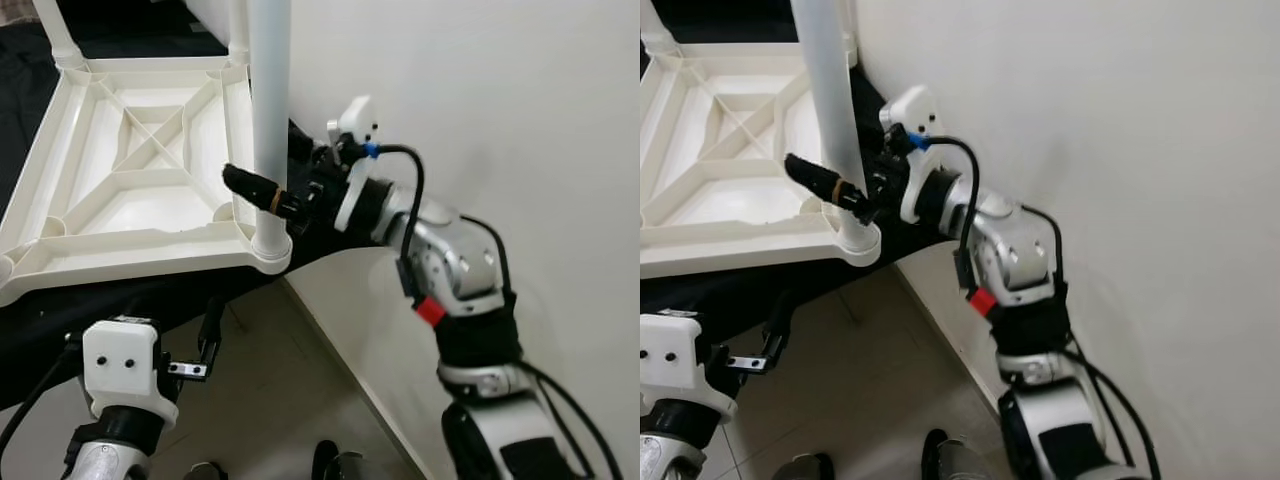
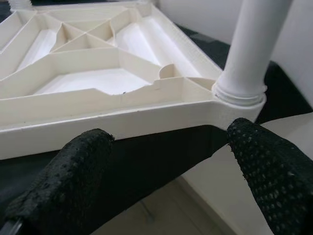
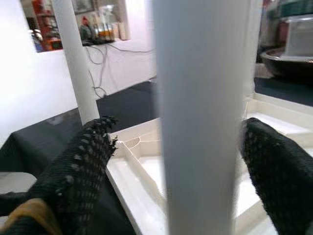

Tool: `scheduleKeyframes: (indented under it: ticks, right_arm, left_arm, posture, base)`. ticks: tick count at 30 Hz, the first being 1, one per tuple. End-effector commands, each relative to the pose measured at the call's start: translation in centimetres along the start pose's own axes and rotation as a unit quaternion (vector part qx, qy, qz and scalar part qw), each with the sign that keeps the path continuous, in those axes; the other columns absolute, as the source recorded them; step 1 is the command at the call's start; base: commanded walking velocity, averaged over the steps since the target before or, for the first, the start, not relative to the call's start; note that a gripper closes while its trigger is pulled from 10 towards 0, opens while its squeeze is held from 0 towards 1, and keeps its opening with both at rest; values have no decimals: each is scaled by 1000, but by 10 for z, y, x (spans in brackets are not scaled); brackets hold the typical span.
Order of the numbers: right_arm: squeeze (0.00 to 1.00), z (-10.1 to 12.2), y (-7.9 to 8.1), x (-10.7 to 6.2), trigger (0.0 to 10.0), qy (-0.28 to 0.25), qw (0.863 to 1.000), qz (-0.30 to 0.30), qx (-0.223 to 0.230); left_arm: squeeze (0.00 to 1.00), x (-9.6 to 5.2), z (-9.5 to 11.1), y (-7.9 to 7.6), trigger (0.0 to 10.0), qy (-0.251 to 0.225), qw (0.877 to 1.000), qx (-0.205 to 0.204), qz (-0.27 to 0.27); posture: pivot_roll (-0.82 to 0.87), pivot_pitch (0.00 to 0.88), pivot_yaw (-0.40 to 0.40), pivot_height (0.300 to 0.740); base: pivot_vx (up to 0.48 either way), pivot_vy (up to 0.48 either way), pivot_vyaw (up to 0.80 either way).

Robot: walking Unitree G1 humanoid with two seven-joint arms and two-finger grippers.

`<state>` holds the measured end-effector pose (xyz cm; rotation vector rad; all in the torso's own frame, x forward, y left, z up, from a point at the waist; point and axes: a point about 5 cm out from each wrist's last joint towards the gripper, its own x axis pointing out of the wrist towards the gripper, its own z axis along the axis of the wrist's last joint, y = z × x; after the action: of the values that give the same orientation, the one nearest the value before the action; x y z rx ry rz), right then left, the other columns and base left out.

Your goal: Building children table

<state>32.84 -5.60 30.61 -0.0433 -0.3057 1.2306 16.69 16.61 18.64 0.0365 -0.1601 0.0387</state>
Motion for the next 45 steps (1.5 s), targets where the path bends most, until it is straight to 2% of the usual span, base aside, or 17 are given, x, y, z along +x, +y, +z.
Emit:
scheduleKeyframes:
  ticks: [1, 5, 6, 7, 8, 13, 14, 30, 33, 34, 35, 36, 37, 38, 39, 41, 45]
  right_arm:
    - [1000, -1, -2, -2, 10000, 8, 998, 55, -2]
    - [1000, -1, -7, -1, 10000, 26, 994, 109, -16]
    - [302, 0, -8, 0, 10000, 25, 993, 117, -11]
    - [302, 0, -8, 0, 10000, 25, 993, 117, -11]
    - [0, 3, -8, 0, 10000, 22, 990, 138, -3]
    - [0, 6, -10, -1, 10000, 28, 980, 199, 3]
    - [0, 7, -12, -1, 0, 28, 978, 207, 4]
    - [0, 3, -24, -7, 0, 25, 983, 180, -13]
    - [0, -15, -30, -8, 0, 63, 997, 52, -2]
    - [0, -15, -30, -8, 0, 63, 997, 52, -2]
    - [0, -35, -32, -9, 0, 105, 993, -49, 8]
    - [0, -35, -32, -9, 0, 105, 993, -49, 8]
    - [0, -70, -31, -25, 0, 160, 955, -250, -5]
    - [0, -100, -5, -35, 0, 189, 933, -305, 12]
    - [0, -113, 21, -35, 0, 204, 928, -311, 25]
    - [0, -113, 32, -30, 0, 198, 933, -298, 23]
    - [0, -105, 30, -19, 0, 184, 946, -267, 14]
  left_arm:
    - [0, -3, -2, -1, 10000, 11, 1000, -2, 2]
    - [0, -4, -2, -2, 10000, 12, 1000, -4, -1]
    - [0, -4, -1, -1, 10000, 12, 1000, -3, 0]
    - [0, -4, -1, -1, 10000, 12, 1000, -3, 0]
    - [0, -4, -1, -1, 10000, 11, 1000, -3, 0]
    - [0, -4, 0, 0, 10000, 12, 1000, -1, 1]
    - [0, -4, 0, 0, 10000, 12, 1000, 0, 2]
    - [0, -3, -1, 0, 10000, 9, 1000, 0, 3]
    - [0, -4, 0, 0, 10000, 7, 1000, 1, 5]
    - [0, -4, 0, 0, 10000, 7, 1000, 1, 5]
    - [0, -4, -1, 0, 10000, 8, 1000, 1, 6]
    - [0, -4, -1, 0, 10000, 8, 1000, 1, 6]
    - [0, -4, -2, 2, 10000, 8, 1000, 0, 8]
    - [0, -2, -1, 3, 10000, 6, 1000, 1, 11]
    - [0, 0, -1, 4, 10000, 3, 1000, 1, 15]
    - [0, 2, 0, 5, 10000, -1, 1000, 1, 18]
    - [0, 5, 1, 6, 10000, -7, 1000, 0, 20]
  posture:
    - [104, 315, -108, 740]
    - [107, 316, -111, 740]
    - [117, 318, -116, 740]
    - [117, 318, -116, 740]
    - [120, 318, -115, 740]
    - [122, 319, -118, 740]
    - [122, 319, -117, 740]
    - [122, 271, -119, 740]
    - [123, 265, -130, 740]
    - [123, 265, -130, 740]
    - [123, 265, -130, 740]
    - [123, 265, -130, 740]
    - [109, 253, -148, 740]
    - [118, 259, -147, 740]
    - [108, 258, -142, 740]
    - [98, 238, -135, 740]
    - [100, 229, -135, 740]
  base:
    - [0, 0, 0]
    - [0, 0, 0]
    - [0, 0, 0]
    - [0, 0, 0]
    - [0, 0, 0]
    - [0, 0, 0]
    - [0, 0, 0]
    - [0, 0, 0]
    - [0, 0, 0]
    - [0, 0, 0]
    - [0, 0, 0]
    - [0, 0, 0]
    - [0, 0, 0]
    - [0, 0, 0]
    - [0, 0, 0]
    - [0, 0, 0]
    - [0, 0, 0]
